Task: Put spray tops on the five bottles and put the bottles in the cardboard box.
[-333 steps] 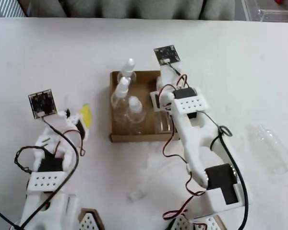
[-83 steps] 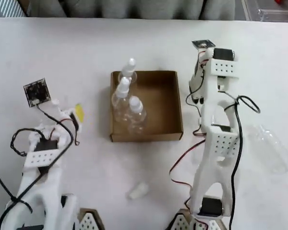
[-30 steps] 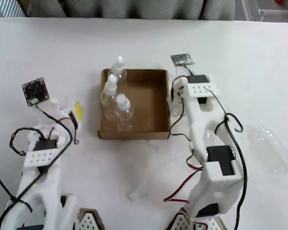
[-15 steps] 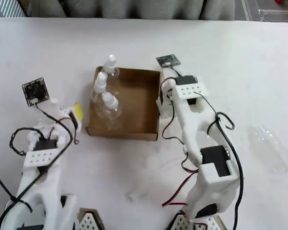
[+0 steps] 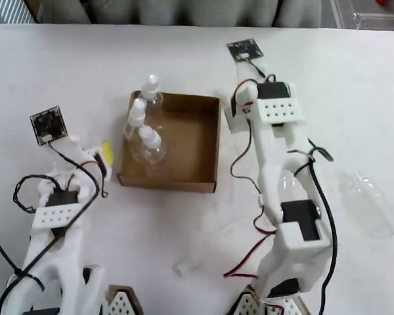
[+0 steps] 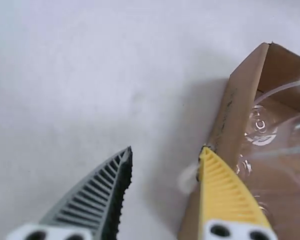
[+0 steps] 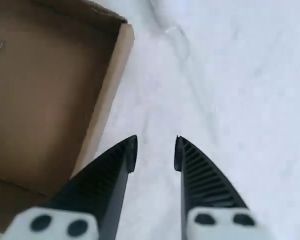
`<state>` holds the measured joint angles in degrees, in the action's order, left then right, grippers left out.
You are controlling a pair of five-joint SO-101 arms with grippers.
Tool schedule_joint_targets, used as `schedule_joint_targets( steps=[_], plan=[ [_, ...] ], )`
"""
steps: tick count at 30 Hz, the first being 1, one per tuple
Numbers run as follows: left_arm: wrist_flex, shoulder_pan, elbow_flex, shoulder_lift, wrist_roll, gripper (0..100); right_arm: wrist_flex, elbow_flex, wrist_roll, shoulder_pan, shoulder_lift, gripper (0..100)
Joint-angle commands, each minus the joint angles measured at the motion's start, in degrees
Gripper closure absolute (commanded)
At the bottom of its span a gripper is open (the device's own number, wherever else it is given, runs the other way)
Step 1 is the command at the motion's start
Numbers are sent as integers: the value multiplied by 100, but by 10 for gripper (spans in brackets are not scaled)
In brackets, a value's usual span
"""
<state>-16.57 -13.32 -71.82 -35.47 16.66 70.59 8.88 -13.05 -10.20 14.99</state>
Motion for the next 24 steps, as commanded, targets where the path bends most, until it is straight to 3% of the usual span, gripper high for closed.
schedule_joint_targets(
  steps=[1, 9, 24],
  plan=[
    [-35, -40, 334, 13, 35, 789, 40, 941, -387, -4, 347, 903],
    [-26, -40, 334, 31, 35, 789, 40, 3033, -985, -4, 2123, 903],
    [97, -40, 334, 57, 26, 789, 4, 6418, -1380, 119, 4822, 902]
  ],
)
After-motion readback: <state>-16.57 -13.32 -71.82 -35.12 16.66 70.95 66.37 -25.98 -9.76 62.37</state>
